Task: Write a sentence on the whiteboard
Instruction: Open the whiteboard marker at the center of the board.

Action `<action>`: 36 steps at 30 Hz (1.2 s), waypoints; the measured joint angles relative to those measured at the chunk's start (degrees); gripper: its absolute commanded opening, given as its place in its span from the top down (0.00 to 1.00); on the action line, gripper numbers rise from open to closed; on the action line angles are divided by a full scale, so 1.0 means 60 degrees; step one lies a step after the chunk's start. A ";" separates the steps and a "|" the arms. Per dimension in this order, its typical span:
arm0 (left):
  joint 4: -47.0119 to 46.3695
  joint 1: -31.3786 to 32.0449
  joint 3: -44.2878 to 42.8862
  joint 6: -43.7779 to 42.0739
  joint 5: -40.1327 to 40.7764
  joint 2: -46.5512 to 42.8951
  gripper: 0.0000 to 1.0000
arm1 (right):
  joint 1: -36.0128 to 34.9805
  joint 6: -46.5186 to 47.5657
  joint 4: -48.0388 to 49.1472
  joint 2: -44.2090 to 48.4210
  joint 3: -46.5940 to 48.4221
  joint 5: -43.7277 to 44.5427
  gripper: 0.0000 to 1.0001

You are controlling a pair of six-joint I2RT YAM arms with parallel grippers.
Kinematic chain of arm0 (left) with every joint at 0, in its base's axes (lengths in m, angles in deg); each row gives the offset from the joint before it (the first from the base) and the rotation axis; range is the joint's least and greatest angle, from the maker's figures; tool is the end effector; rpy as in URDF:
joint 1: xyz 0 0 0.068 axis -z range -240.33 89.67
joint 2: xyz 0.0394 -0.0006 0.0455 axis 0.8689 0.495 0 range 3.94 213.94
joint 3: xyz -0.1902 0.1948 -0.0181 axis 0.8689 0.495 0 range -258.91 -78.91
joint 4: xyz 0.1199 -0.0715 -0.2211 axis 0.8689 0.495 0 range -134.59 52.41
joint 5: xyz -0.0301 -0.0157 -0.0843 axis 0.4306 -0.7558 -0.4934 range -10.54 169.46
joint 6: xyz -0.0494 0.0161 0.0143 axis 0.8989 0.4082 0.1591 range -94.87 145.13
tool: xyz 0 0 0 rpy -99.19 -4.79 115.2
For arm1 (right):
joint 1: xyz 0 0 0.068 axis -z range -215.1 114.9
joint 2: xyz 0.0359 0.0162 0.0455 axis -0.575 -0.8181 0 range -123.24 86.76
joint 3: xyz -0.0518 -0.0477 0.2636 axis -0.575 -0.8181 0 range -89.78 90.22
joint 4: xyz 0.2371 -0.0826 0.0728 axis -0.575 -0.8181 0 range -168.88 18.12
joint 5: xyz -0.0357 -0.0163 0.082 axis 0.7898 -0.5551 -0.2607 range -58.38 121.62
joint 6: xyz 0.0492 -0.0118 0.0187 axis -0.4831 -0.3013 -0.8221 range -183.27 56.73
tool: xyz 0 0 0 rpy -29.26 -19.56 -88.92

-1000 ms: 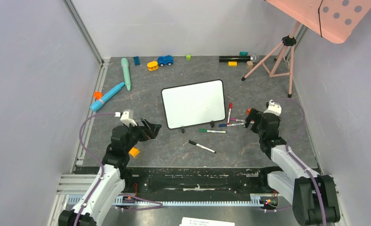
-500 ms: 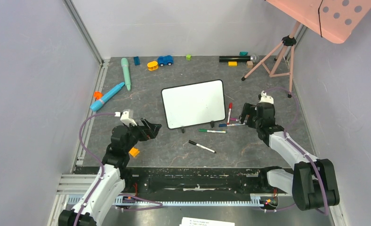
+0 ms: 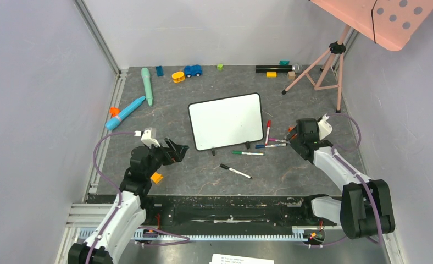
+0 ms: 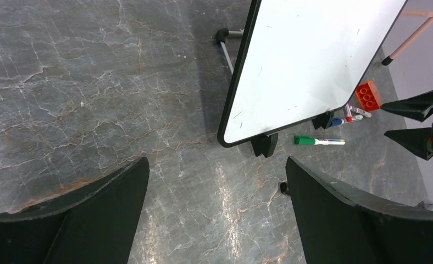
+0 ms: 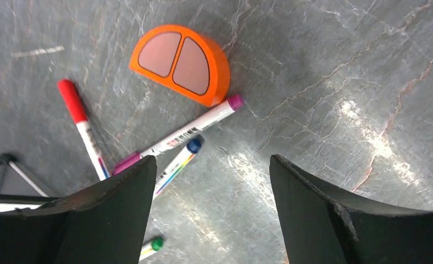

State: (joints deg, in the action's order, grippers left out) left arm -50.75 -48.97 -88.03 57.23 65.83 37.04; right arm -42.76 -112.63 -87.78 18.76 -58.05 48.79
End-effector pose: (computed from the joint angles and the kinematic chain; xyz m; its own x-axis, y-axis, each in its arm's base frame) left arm 0.1458 -0.0379 0.1797 -0.4728 -0.4318 -0.7681 0.1890 0.8018 -0.5670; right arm 0.2198 0.0189 0.1764 -0.4705 0.6682 -0.5763 0.6279 0.7124 0.3134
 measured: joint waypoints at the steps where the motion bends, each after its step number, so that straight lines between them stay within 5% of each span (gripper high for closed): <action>1: 0.0004 0.0000 0.0000 0.0000 0.0000 0.0044 0.00 | -0.0004 -0.0237 -0.0106 -0.0047 0.0127 0.0131 0.22; 24: 0.0000 0.0004 0.0000 0.0000 0.0007 0.0535 0.00 | -0.0484 -0.2962 -0.2404 -0.3140 0.3096 0.1264 0.30; 30: 0.0000 0.0004 0.0000 0.0000 0.0007 0.0510 0.00 | -0.0484 -0.3275 -0.2750 -0.3767 0.3344 0.1537 0.40; 36: 0.0004 0.0004 0.0000 0.0000 0.0015 0.0492 0.00 | -0.0495 -0.3519 -0.2863 -0.4222 0.3435 0.1723 0.62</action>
State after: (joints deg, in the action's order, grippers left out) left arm -50.72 -48.95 -88.03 57.23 65.92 39.99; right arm -45.73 -133.75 -104.96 -6.58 -37.44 59.13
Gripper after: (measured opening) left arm 0.994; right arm 0.490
